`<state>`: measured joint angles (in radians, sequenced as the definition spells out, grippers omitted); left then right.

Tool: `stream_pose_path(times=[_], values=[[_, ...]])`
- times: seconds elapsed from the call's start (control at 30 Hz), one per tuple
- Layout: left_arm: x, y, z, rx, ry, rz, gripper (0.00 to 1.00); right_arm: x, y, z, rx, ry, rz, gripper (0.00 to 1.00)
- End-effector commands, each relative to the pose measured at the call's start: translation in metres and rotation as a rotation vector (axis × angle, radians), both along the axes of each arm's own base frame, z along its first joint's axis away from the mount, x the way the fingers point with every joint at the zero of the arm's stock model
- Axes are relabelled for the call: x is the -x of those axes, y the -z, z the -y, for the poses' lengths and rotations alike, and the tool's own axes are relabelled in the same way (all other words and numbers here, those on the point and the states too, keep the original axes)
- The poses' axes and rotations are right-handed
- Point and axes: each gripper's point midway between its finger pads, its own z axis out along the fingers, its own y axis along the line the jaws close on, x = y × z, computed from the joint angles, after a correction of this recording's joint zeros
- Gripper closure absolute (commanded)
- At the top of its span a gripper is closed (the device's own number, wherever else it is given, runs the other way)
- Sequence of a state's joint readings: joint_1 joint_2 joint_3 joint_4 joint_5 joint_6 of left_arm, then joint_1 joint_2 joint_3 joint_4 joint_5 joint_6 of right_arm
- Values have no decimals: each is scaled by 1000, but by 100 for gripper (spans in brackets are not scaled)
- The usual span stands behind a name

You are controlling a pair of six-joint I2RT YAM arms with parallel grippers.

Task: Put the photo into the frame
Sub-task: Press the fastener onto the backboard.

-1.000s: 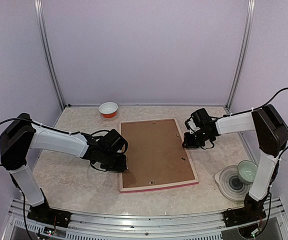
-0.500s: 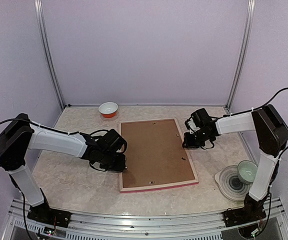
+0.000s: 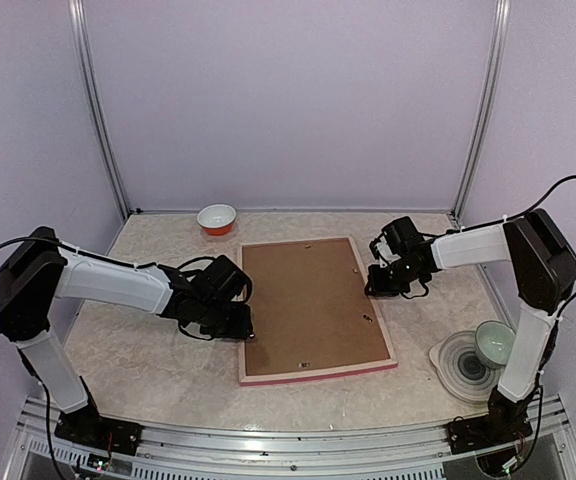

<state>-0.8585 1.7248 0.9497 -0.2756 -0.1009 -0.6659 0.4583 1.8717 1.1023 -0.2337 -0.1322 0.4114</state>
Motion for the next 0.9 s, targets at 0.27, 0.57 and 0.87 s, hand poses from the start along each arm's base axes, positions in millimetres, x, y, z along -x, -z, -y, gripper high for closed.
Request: stream_pose_path(times=[0.27,0.57,0.87], values=[[-2,14,7,17,15,-11,63,22,17,-10,3,-75,-66,89],[-1,8,10,42,23,-7,65,22,18,-10,3,-76,-67,90],[-10,-6,22,85,21,25,55,22,18,-9,4,-75,-68,90]])
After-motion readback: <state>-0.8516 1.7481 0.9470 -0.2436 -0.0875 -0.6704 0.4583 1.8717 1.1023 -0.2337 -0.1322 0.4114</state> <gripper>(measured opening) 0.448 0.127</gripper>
